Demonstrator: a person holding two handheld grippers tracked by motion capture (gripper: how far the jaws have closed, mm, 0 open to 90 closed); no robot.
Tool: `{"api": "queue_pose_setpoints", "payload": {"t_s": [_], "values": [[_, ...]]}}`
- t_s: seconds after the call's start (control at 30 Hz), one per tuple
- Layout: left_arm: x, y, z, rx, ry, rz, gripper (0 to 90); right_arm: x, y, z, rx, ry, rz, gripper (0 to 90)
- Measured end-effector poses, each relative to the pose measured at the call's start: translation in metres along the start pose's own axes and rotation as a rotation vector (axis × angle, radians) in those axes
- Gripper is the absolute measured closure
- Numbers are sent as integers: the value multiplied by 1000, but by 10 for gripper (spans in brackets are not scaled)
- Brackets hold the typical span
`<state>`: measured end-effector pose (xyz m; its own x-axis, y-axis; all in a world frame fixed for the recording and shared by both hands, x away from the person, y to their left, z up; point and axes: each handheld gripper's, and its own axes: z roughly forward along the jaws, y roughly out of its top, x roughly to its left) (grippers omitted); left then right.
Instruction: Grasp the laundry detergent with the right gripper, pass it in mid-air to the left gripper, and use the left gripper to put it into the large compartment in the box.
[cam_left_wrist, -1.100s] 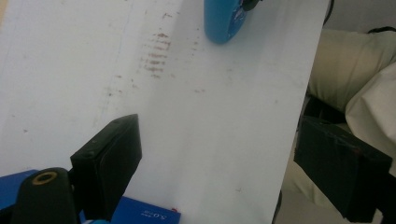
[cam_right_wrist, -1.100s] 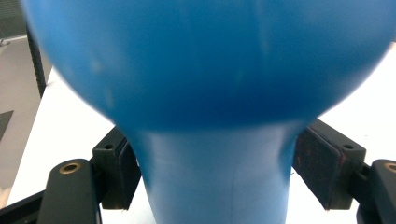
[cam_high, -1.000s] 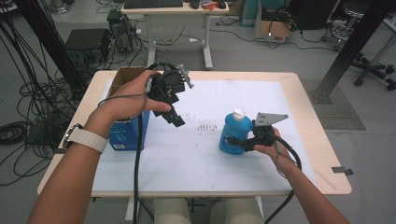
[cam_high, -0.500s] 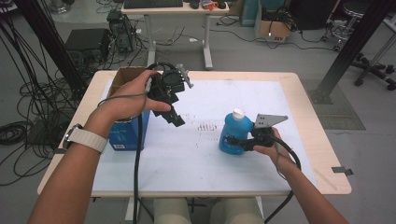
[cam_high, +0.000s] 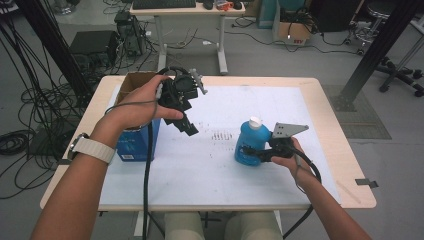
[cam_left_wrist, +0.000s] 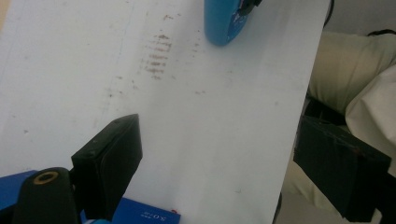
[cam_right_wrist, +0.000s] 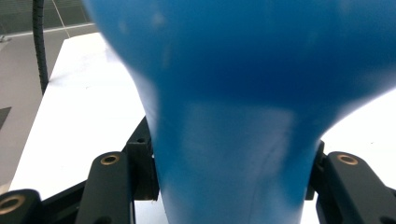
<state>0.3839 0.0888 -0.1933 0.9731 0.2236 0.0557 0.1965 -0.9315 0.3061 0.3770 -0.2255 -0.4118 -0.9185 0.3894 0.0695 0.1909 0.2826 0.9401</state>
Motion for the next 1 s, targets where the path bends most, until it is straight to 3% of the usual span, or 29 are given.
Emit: {"api": "queue_pose_setpoints", "payload": {"t_s": [1.0], "values": [[-2, 1, -2, -1, 2, -3, 157, -1, 0, 0, 2, 7, 5, 430]]}}
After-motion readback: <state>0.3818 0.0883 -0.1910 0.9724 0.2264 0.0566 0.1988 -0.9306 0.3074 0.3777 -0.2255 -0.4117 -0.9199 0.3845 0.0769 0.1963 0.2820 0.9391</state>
